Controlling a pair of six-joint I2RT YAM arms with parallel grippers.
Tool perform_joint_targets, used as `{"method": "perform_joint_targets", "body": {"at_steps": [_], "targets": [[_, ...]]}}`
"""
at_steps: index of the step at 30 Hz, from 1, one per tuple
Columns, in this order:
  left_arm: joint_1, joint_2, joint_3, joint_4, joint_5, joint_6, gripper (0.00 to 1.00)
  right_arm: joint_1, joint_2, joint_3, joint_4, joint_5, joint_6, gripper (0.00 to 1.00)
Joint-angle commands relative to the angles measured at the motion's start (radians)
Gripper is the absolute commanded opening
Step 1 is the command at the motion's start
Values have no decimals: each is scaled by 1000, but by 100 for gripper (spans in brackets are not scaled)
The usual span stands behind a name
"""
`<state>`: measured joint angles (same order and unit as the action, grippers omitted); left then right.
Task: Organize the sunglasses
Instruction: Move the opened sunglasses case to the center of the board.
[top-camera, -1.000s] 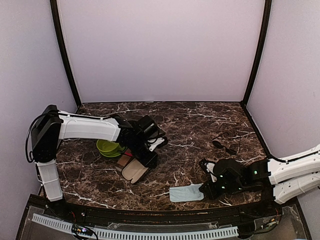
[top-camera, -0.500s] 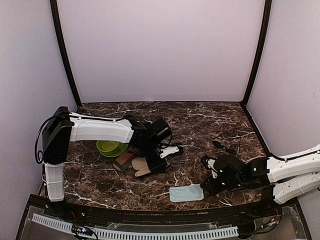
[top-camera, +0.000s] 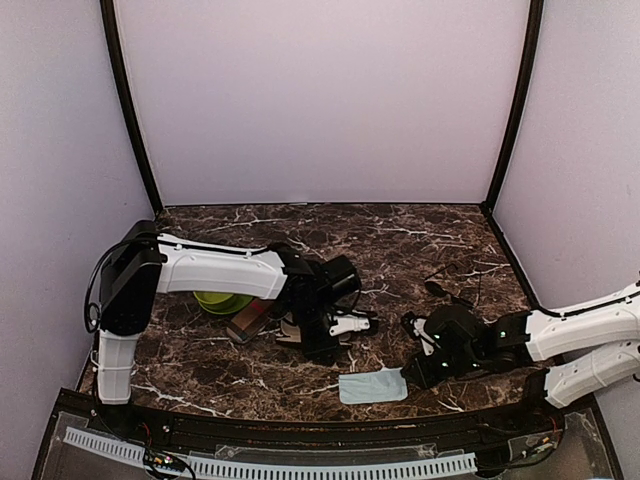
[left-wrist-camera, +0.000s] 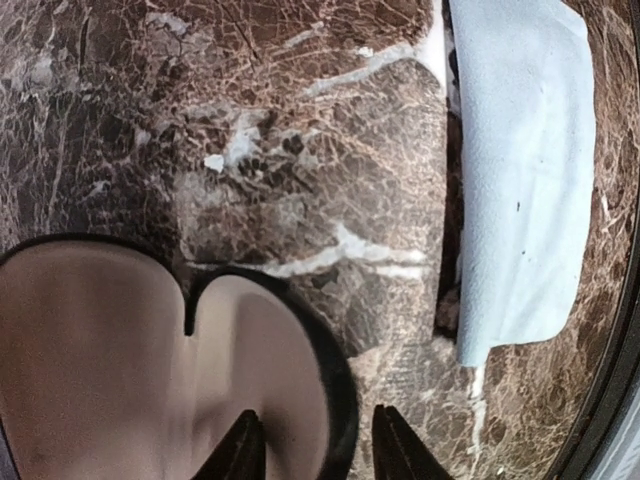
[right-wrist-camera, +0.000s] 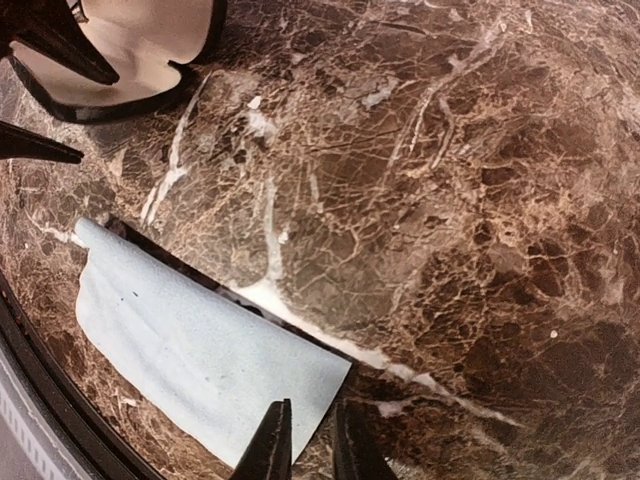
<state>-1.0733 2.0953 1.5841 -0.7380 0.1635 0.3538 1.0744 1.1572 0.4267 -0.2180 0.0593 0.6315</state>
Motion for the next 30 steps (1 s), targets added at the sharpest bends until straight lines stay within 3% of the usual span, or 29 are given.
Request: {"method": "perform_joint_targets", "body": {"at_steps": [1, 10, 18, 23, 30], "targets": [[3, -44, 20, -12, -20, -21, 44, -30, 10, 35, 10, -10, -12, 18], [3, -217, -115, 131, -39, -150, 51, -56, 55, 22, 62, -58, -39, 23], [3, -373, -370, 386, 98, -446, 54, -70, 91, 20, 95, -87, -75, 24], [3, -372, -487, 511, 175, -574, 49, -80, 95, 6, 108, -91, -84, 22], [1, -319, -504, 583, 193, -617, 49, -86, 105, -5, 137, -110, -92, 20]]}}
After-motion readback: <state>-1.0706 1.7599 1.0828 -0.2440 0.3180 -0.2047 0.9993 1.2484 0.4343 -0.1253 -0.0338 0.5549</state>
